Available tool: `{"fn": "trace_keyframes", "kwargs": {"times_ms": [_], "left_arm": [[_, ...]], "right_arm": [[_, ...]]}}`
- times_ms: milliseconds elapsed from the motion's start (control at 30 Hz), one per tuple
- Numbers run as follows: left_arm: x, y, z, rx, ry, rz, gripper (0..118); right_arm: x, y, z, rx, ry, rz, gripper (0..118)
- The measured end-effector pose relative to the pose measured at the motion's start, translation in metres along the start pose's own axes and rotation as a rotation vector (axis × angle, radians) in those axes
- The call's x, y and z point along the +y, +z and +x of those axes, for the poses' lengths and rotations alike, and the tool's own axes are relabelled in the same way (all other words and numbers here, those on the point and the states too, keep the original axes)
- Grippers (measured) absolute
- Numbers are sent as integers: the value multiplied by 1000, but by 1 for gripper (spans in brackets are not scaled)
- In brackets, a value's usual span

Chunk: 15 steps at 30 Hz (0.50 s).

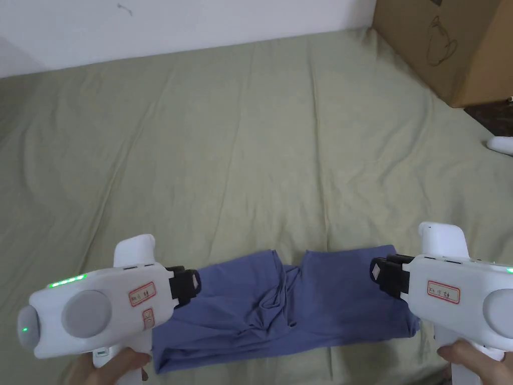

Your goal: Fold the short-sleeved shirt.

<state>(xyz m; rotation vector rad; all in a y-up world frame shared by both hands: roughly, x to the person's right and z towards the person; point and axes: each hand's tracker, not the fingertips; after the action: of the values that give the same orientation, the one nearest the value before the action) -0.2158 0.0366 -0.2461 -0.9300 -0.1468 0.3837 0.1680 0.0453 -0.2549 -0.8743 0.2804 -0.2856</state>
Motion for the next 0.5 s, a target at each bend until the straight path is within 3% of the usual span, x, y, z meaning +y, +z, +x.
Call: {"fn": "trace_keyframes", "kwargs": {"times_ms": [67, 333, 433, 500], "left_arm": [[-8, -16, 11, -67, 3, -54, 0], [-47, -74, 66, -77, -107, -253, 0], [-45, -70, 75, -51, -121, -189, 0], [-43, -67, 79, -170, -88, -186, 0]], "right_arm": [[-1, 0, -3, 11, 4, 2, 0], [-1, -1, 1, 11, 13, -4, 0], [0, 1, 4, 11, 10, 2, 0], [0, 1, 5, 7, 11, 4, 0]]}}
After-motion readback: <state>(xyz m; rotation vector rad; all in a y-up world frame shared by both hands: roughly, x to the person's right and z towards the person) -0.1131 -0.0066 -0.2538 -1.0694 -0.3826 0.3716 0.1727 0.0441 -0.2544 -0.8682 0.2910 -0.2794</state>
